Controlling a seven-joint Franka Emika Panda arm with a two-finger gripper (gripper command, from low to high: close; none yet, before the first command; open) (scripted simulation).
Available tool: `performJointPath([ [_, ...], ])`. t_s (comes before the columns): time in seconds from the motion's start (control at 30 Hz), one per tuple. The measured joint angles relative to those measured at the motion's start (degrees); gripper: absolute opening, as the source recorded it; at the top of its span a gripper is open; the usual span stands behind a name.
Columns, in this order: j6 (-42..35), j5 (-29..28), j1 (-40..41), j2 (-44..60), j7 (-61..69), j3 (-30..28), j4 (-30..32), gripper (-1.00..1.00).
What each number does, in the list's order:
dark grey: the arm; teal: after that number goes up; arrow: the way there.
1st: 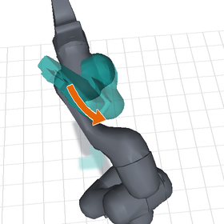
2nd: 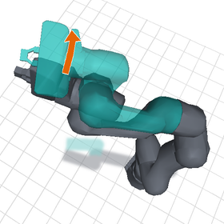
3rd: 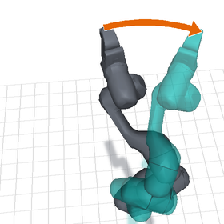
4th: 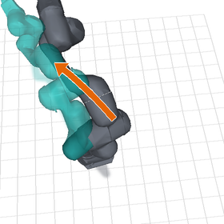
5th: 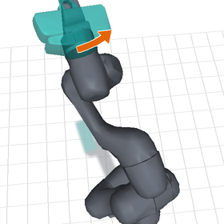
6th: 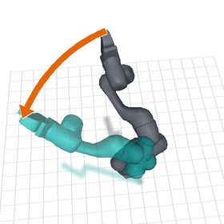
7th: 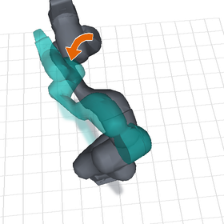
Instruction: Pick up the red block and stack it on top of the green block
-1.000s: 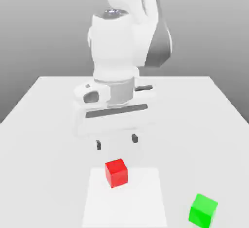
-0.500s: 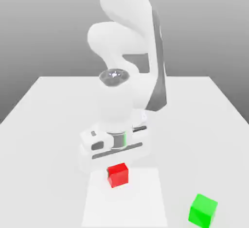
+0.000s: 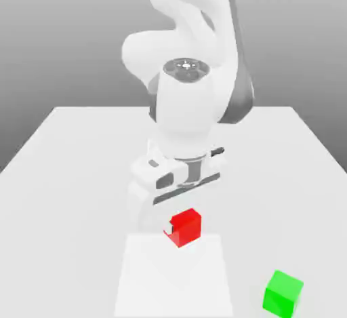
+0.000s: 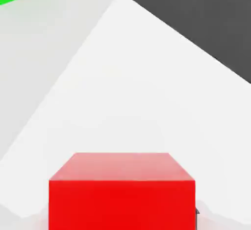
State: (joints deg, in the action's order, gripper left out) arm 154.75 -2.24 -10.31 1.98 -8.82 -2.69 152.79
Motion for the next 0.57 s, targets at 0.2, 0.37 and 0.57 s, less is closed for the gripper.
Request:
performJointPath([
  [0.2, -6.3, 0.6, -5.6, 6.2, 11.0, 5.6, -12.4, -1.00],
  [0.37, -1.6, -0.5, -7.3, 14.7, 13.3, 7.0, -16.2, -1.00],
  [0.57, -0.2, -0.8, -7.4, 16.4, 13.1, 6.9, -16.4, 1.00],
])
